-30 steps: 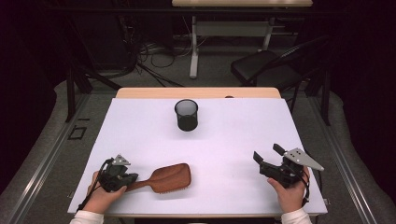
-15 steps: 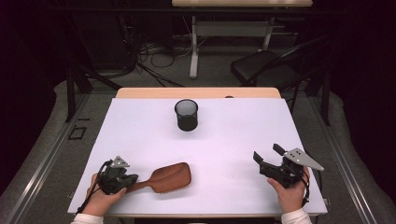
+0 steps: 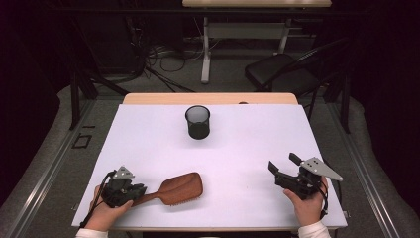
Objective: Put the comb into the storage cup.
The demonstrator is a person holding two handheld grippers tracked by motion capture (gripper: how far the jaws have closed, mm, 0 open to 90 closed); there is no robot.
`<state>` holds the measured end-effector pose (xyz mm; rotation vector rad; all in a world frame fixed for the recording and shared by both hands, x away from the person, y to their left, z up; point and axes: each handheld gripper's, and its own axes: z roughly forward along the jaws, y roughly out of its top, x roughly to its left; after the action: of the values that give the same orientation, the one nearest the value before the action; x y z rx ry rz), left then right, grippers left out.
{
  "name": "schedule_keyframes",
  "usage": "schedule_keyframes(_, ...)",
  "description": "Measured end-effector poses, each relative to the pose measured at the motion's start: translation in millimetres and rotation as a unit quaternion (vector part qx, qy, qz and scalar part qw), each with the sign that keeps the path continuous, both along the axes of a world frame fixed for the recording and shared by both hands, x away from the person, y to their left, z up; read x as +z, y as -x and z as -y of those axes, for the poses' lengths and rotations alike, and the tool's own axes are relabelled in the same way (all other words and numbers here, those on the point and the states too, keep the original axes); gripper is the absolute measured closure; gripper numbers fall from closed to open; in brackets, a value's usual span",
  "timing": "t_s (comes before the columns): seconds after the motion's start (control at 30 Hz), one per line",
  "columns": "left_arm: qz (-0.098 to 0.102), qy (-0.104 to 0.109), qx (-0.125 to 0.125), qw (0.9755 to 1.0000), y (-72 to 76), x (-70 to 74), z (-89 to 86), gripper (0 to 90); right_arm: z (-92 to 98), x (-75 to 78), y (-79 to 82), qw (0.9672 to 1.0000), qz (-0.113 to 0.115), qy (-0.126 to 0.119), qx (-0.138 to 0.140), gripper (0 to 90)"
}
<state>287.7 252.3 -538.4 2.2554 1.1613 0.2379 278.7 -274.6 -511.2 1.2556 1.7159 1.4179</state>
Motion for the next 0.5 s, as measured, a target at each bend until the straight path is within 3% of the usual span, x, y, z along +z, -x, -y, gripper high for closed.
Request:
schedule_keyframes(0.13,-0.01,-0.007,-0.008,0.9999,-0.8,-3.5,3.1,75.6,-0.1,-0.3,-0.4,1.0,0.0,0.001,0.0,15.3)
schedule_keyframes(0.5,-0.007,-0.015,-0.018,0.9997,-1.1,-4.8,8.4,70.2,0.3,-0.6,-0.8,1.0,0.0,0.001,0.0,15.3)
